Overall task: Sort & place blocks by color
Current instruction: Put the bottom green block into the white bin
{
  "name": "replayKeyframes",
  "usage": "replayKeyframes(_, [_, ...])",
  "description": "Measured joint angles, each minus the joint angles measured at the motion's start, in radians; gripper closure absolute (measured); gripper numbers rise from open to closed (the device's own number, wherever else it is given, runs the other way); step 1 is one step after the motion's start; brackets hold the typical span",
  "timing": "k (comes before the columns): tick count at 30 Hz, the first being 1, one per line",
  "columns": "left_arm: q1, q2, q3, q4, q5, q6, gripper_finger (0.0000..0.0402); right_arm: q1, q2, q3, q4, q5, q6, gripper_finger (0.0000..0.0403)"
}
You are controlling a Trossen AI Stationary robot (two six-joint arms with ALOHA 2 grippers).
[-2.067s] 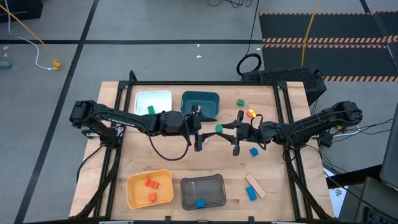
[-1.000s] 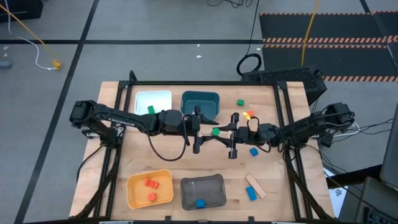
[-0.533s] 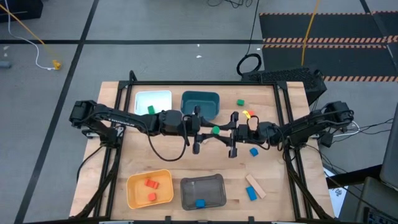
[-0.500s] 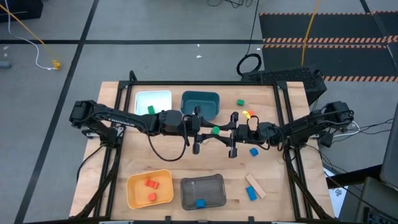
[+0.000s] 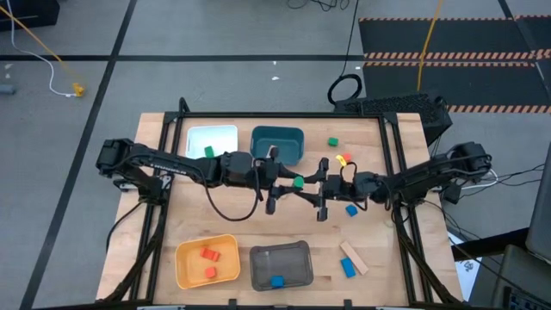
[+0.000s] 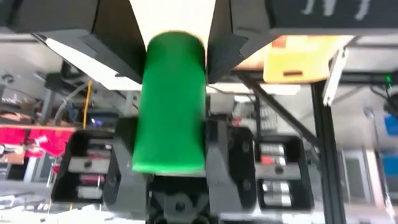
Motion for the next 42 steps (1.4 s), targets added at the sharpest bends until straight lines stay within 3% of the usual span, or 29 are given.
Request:
replayKeyframes(3, [0.015,-0.006,0.000,-0.030,-0.027,0.020,0.0268,-0.001,-0.040,0.001,-0.112,0.044,0.000,0.0264])
replayKeyframes(8, [0.068,-0.052,-0.003,-0.102,-0.102,0.035,0.0268,0.000,-0.112,0.004,-0.330,0.224,0.029,0.0273])
replayKeyframes(15, [0.180,-0.170,-0.004,-0.409,-0.286,0.017,0.0268,-0.001,-0.172,0.003,-0.549,0.342,0.174,0.0274])
replayKeyframes(26, [0.359,-0.242,0.000,-0.786,-0.391,-0.063,0.0268,-0.001,-0.182,0.000,-0.616,0.345,0.210,0.0273])
replayKeyframes(32, [0.445,-0.242,-0.071,-0.961,-0.422,-0.149,0.0268,-0.001,-0.182,0.000,-0.628,0.344,0.209,0.0273])
replayKeyframes(42, [0.553,-0.241,-0.280,-0.996,-0.422,-0.270,0.0268,-0.001,-0.182,0.000,-0.651,0.344,0.210,0.0273])
